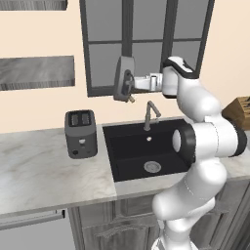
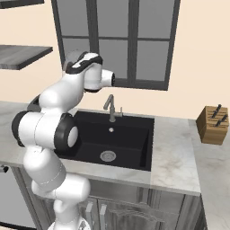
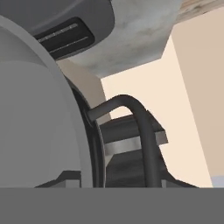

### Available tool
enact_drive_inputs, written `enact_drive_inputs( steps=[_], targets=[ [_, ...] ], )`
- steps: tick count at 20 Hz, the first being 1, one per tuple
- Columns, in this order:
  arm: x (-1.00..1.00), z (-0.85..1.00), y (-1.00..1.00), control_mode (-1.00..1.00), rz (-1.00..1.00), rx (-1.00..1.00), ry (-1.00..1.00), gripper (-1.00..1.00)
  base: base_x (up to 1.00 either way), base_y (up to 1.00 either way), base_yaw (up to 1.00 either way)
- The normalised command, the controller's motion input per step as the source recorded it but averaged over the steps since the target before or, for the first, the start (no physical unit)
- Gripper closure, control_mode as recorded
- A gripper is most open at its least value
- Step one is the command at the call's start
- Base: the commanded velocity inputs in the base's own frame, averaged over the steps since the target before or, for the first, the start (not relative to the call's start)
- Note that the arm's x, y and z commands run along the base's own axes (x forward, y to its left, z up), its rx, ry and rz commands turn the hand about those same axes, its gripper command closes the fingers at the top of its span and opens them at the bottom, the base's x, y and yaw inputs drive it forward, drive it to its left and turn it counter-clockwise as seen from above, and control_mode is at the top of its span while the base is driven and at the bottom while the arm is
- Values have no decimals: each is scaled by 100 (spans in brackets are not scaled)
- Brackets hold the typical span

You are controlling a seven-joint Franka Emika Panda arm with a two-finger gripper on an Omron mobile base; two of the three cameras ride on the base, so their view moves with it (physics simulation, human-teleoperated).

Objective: Dump the broccoli from the pot into the sink. Then turn on the water and wash the broccoli. Then turn off the water and put the broccoli back in the pot.

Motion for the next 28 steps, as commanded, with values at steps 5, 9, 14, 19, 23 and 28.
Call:
enact_drive_inputs(
  steps=[5, 9, 14, 19, 23, 28],
  targets=[
    [12, 0, -2, -100, 0, 7, 3, 100, 0, 0, 0],
    [10, 6, -2, -100, 0, 8, 1, 100, 0, 0, 0],
    [-3, 18, 0, -100, 0, 5, 0, 100, 0, 0, 0],
    [-86, 45, 0, -100, 0, -6, -20, 100, 0, 0, 0],
    [-100, 36, 0, -100, -1, -26, -22, 100, 0, 0, 0],
    [-99, 15, 2, -100, -1, -32, -12, 100, 0, 0, 0]
  ],
)
